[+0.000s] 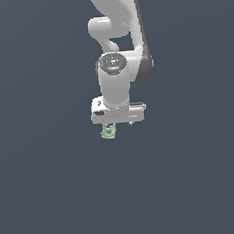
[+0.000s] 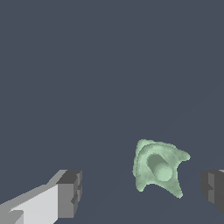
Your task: Pick up the object and move it to a goal position.
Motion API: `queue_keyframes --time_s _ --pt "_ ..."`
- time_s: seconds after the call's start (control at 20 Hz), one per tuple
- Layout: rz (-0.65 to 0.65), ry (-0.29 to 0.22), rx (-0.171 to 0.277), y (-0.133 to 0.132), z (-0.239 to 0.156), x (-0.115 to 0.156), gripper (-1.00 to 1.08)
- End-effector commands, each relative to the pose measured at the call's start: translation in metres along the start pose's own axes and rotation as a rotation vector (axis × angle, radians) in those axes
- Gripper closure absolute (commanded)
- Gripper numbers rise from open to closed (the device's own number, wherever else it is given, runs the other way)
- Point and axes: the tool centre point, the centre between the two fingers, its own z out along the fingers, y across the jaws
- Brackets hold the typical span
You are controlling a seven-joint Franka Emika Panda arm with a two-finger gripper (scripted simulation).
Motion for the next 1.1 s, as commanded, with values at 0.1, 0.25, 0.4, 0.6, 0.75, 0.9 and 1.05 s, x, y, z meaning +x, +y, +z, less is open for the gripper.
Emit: queue_keyframes --time_s 0.1,0.25,0.4,0.6,0.75,0.9,1.05 --pt "-0.004 0.0 0.001 0.0 0.0 0.0 -0.92" --pt "-0.023 0.0 0.003 -0.003 -0.003 -0.001 -0.92" --pt "-0.042 0.0 0.006 -0.006 -0.006 -0.002 -0.92" --pt "-0.043 0.0 0.006 -0.006 -0.006 -0.002 -0.92" --pt "-0.033 0.002 0.006 -0.003 -0.002 -0.003 -0.92" --pt "-0.014 0.006 0.005 0.003 0.005 -0.006 -0.92" --pt "0.014 0.012 0.005 0.011 0.015 -0.01 -0.92"
